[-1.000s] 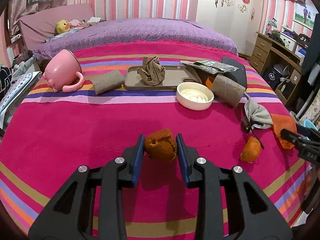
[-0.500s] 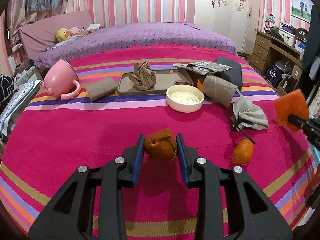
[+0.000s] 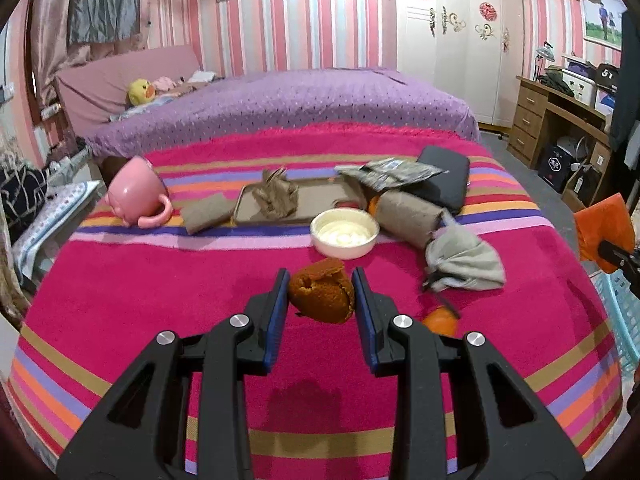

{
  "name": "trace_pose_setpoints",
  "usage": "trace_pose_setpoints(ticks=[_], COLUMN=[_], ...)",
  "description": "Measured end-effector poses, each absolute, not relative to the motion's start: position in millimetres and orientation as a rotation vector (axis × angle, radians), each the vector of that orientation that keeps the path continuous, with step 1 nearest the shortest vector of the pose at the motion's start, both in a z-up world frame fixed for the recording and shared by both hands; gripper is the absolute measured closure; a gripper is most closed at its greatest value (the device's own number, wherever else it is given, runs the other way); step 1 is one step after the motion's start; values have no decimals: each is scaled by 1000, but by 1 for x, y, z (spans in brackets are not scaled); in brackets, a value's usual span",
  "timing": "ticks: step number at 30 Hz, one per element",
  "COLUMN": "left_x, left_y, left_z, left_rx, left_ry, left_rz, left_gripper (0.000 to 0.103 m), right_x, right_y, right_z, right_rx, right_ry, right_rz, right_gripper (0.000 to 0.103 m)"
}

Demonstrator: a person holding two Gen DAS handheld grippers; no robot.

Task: Collect trash
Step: 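Carry peel and balloon over the basket and open both tools to drop them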

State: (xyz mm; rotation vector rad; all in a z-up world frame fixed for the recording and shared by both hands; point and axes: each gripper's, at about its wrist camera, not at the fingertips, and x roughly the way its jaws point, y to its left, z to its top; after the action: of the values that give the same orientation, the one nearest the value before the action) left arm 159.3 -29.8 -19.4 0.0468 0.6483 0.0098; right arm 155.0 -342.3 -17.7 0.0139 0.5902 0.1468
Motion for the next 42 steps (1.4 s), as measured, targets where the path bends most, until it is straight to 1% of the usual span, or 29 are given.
trace_pose_setpoints(ticks=[5, 17, 29, 42], left_x=[154, 142, 127, 114], left_y=[-60, -163, -264, -365], left_z=[-12, -4, -10, -19], left_rx=[49, 91, 99, 126], left_ry=[634, 618, 625, 609], left_rz=[-5, -121, -267, -381], left_gripper=[73, 73, 73, 72], right_x=[142, 112, 81, 53], right_y=[-368, -446, -512, -571], right_z=[-12, -7, -14, -29], right_rx=[22, 25, 11, 70], right_ry=[561, 536, 550, 559], right_rz=[128, 16, -108, -229], right_gripper=[90, 90, 90, 90])
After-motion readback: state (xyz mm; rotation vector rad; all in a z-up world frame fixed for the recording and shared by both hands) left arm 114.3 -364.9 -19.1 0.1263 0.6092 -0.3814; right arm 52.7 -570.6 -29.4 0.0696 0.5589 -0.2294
